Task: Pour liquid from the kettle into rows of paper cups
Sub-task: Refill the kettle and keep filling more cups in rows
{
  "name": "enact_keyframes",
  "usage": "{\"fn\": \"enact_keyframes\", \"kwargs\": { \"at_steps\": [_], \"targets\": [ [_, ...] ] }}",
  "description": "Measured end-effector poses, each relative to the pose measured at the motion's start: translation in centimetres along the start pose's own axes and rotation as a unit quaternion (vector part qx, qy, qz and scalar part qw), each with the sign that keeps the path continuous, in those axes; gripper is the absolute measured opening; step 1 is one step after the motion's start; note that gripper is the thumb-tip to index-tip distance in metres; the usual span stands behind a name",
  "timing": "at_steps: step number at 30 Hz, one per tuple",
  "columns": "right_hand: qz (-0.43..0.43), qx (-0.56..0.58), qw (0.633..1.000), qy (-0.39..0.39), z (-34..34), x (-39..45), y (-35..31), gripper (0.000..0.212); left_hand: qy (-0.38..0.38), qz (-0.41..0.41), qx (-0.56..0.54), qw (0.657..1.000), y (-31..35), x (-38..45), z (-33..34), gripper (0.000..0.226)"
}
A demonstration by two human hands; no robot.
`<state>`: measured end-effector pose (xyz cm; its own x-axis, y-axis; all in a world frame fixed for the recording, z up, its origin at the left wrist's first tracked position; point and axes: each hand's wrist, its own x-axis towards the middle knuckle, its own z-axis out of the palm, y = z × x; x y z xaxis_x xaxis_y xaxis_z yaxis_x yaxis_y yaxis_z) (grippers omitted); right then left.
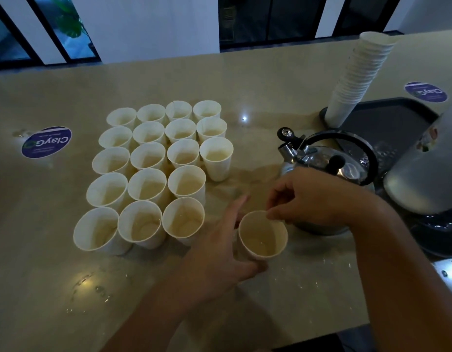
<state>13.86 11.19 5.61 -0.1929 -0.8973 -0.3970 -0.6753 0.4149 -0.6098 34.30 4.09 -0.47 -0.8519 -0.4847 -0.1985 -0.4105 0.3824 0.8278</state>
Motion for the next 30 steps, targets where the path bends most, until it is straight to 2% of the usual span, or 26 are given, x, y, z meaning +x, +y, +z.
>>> {"fn": "enact_keyframes", "kwargs": {
  "at_steps": [6, 9, 11, 16, 30],
  "targets": [
    [-0.016, 0.016, 0.999, 0.047, 0.2, 0.6, 1.0, 0.001, 0.026, 0.010, -0.185, 0.982, -1.1, 0.7, 3.8, 0.095],
    [-0.019, -0.001, 0.998, 0.052, 0.3, 0.9, 1.3, 0.001, 0.087, 0.017, -0.228, 0.970, -0.8, 0.9, 4.6, 0.075],
    [-0.027, 0.000, 0.998, 0.064, 0.4, 1.0, 1.4, 0.003, 0.119, 0.025, -0.247, 0.961, -0.7, 1.0, 4.6, 0.071],
    [-0.013, -0.005, 0.998, 0.056, 0.1, 1.0, 1.4, 0.007, 0.142, 0.041, -0.229, 0.962, -0.2, 0.9, 3.6, 0.078],
    [-0.024, -0.044, 0.998, 0.045, 0.0, 1.1, 1.2, 0.009, 0.100, 0.042, -0.196, 0.975, -0.3, 0.8, 2.7, 0.076]
  ]
}}
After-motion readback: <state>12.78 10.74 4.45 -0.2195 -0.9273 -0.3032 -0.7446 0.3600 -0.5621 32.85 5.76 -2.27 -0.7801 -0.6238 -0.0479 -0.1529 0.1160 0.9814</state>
